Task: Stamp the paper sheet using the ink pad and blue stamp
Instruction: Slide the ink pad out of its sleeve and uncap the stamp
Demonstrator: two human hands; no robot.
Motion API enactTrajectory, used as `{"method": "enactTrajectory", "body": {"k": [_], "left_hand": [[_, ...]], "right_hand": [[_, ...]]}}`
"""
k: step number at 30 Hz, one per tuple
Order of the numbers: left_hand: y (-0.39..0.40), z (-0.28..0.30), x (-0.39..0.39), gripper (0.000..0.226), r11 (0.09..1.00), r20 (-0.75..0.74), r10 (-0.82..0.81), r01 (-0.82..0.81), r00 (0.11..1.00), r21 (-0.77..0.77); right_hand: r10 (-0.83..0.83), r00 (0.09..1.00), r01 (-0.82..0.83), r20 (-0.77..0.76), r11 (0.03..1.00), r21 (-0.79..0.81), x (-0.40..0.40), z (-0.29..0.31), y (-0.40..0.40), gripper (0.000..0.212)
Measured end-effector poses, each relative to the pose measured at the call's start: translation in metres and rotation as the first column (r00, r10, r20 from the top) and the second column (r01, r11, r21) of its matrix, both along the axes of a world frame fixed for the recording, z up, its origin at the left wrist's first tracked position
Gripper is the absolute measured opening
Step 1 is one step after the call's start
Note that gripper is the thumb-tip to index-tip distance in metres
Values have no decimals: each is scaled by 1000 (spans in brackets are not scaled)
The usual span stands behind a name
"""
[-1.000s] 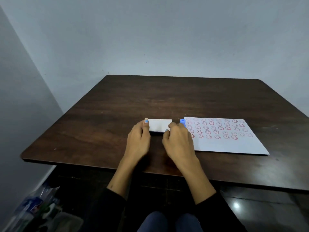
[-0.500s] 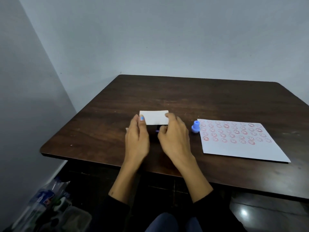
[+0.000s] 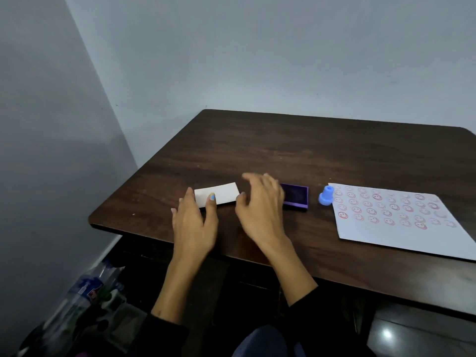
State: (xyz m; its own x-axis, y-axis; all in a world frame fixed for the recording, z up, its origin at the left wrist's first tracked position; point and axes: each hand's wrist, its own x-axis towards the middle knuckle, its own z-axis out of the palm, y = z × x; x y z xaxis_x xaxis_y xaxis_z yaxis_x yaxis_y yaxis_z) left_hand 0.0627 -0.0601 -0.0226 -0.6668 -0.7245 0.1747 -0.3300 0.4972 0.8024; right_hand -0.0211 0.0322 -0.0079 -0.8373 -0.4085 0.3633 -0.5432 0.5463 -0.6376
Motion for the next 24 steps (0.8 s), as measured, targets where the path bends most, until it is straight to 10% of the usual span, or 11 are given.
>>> {"method": "enactTrajectory", "body": {"k": [3, 7, 11, 16, 24], "left_hand": [[13, 2, -12, 60, 998, -115, -52, 49, 992, -28], [44, 5, -43, 69, 969, -142, -246, 238, 959, -73], [73, 3, -81, 76, 918, -97, -368, 344, 925, -200], [96, 1, -118, 68, 865, 17, -400, 384, 916, -324], [92, -8, -119, 30, 874, -139, -366, 288, 920, -390]], "right_hand": [[-246, 960, 226, -136, 963, -149, -23, 10, 36, 46], [-418, 908, 419, -18, 908, 33, -63, 8, 91, 47], [-379, 915, 378, 142, 925, 29, -84, 0, 112, 22], [-255, 934, 336, 251, 866, -371, -89, 7, 112, 23], [-115, 954, 244, 279, 837, -491, -84, 1, 110, 23]]}}
